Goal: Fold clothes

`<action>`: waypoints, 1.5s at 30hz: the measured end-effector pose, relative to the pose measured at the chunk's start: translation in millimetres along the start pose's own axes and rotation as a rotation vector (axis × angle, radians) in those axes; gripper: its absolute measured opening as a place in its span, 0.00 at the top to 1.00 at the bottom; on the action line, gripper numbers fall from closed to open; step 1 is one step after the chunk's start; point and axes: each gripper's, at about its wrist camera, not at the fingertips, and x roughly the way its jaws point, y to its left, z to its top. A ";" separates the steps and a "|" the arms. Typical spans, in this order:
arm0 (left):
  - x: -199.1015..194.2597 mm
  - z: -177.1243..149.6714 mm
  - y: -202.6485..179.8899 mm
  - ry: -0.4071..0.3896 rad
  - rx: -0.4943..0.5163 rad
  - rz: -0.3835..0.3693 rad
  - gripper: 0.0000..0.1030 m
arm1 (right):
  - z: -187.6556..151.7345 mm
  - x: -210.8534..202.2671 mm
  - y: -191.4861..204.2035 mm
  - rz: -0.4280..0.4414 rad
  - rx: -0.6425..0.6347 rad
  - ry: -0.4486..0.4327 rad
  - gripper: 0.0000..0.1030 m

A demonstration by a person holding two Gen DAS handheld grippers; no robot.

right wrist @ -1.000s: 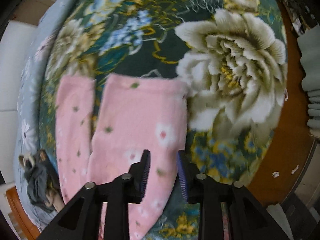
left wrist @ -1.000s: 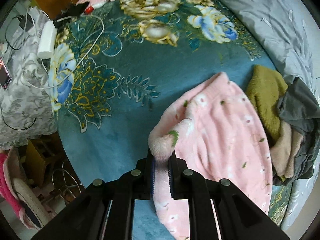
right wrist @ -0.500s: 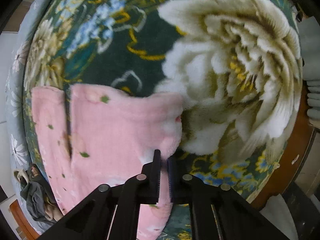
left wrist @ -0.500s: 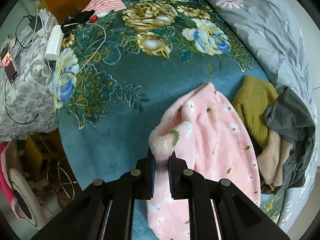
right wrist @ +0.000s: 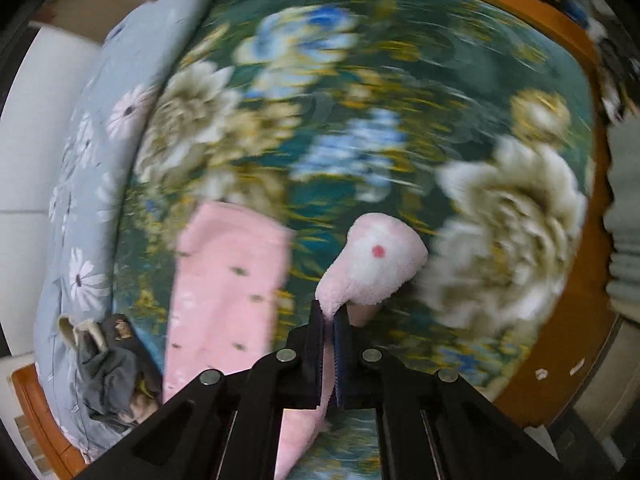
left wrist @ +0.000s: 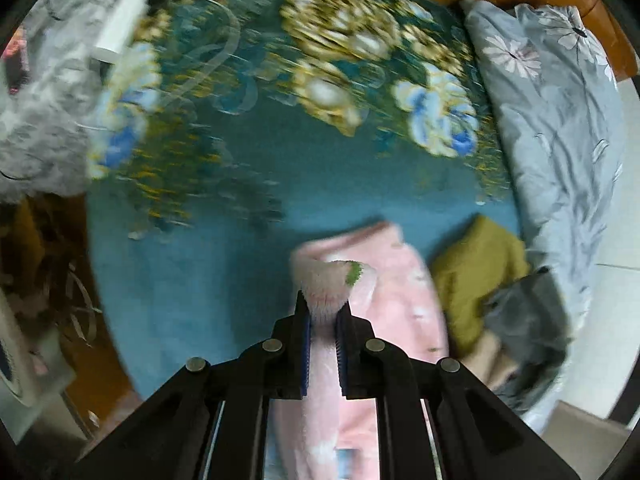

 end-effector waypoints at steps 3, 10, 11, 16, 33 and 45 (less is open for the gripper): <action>22.5 10.2 -33.8 0.062 -0.055 -0.050 0.90 | 24.5 26.6 50.5 -0.035 -0.006 0.044 0.96; 79.4 29.0 -105.5 0.135 -0.088 -0.109 0.89 | 66.3 78.7 135.6 -0.114 -0.011 0.081 0.96; 86.1 31.6 -109.2 0.132 -0.090 -0.108 0.89 | 67.9 85.1 141.3 -0.120 -0.006 0.079 0.96; 123.8 46.4 -110.9 0.120 -0.156 -0.137 0.89 | 75.2 116.7 168.3 -0.153 0.014 0.067 0.96; 118.7 28.2 -25.6 -0.013 0.190 -0.150 0.32 | -8.7 83.4 182.0 0.031 -0.285 -0.021 0.71; 193.8 12.3 -0.2 0.044 0.048 -0.194 0.52 | -91.3 39.3 116.6 -0.035 -0.248 0.030 0.70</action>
